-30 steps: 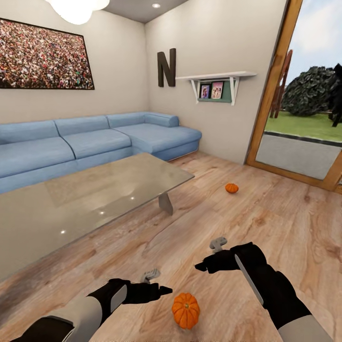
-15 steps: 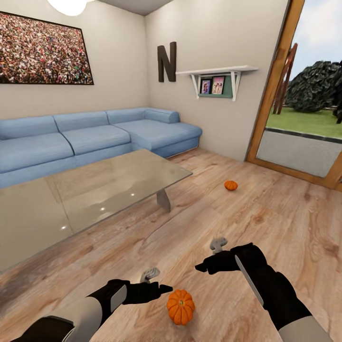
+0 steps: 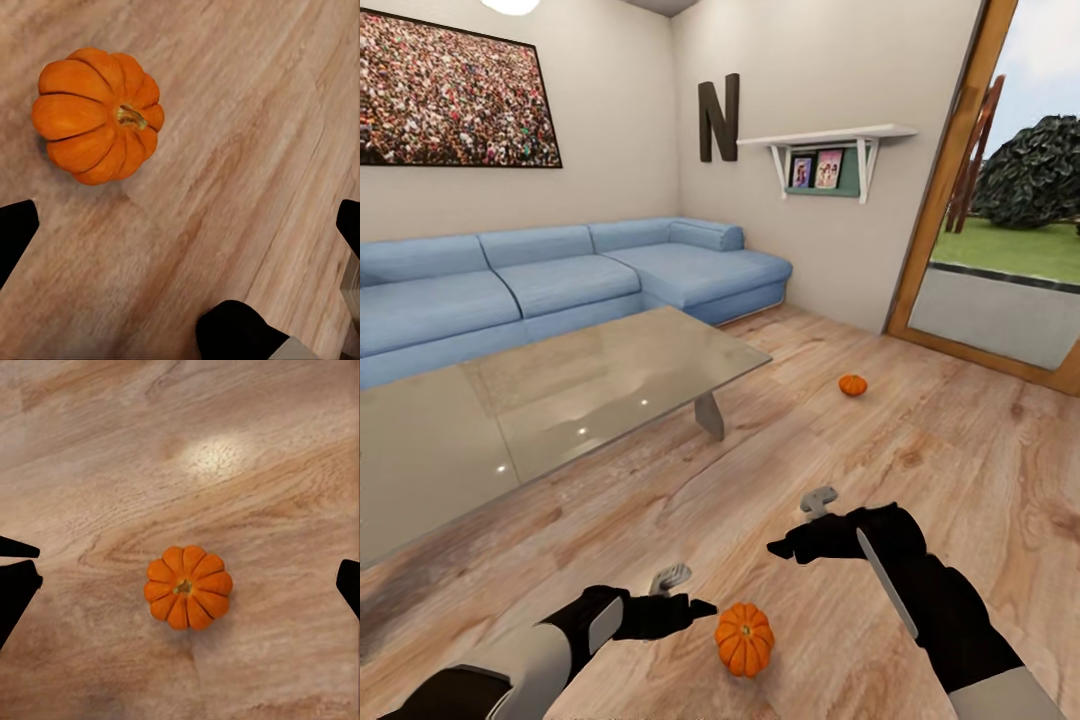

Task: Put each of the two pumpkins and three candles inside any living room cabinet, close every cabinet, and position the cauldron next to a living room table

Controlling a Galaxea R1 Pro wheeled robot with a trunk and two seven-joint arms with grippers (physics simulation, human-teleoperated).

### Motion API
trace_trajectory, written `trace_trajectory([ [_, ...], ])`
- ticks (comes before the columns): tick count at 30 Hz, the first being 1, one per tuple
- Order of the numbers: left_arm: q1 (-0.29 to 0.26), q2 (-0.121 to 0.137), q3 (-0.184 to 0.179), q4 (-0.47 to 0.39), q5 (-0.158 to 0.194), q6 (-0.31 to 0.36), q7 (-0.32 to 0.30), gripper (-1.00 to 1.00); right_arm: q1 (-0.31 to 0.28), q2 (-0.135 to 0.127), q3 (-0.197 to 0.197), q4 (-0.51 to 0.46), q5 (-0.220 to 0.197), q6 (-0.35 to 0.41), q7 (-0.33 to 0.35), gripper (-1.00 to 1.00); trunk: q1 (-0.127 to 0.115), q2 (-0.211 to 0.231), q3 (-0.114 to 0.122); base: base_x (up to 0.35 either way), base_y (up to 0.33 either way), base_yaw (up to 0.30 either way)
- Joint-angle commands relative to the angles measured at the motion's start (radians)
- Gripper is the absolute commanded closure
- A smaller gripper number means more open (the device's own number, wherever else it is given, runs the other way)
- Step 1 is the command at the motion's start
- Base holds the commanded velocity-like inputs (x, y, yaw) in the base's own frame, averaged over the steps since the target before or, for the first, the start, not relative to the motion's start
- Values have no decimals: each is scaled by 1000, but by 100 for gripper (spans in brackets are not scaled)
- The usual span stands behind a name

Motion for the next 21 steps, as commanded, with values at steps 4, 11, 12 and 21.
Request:
trace_trajectory([
  [4, -1, -3, 26, -5, 40, 53, 86, -100, 0, -1, -3, -31, 2, 7, 2, -100, 0, 0, -7, 0, 0, 61],
  [11, -6, -18, 35, -12, 55, 107, 127, -100, 0, -2, -13, -43, 1, 8, 6, -100, 0, 0, -18, 0, 0, 61],
  [12, -7, -23, 36, -19, 56, 111, 139, -100, 0, -2, -18, -51, 1, 8, 13, -100, 0, 0, -20, 0, 0, 61],
  [21, -8, -35, 36, -42, 56, 115, 170, -100, 0, -2, -34, -70, 1, 9, 36, -100, 0, 0, -34, 0, 0, -1],
])
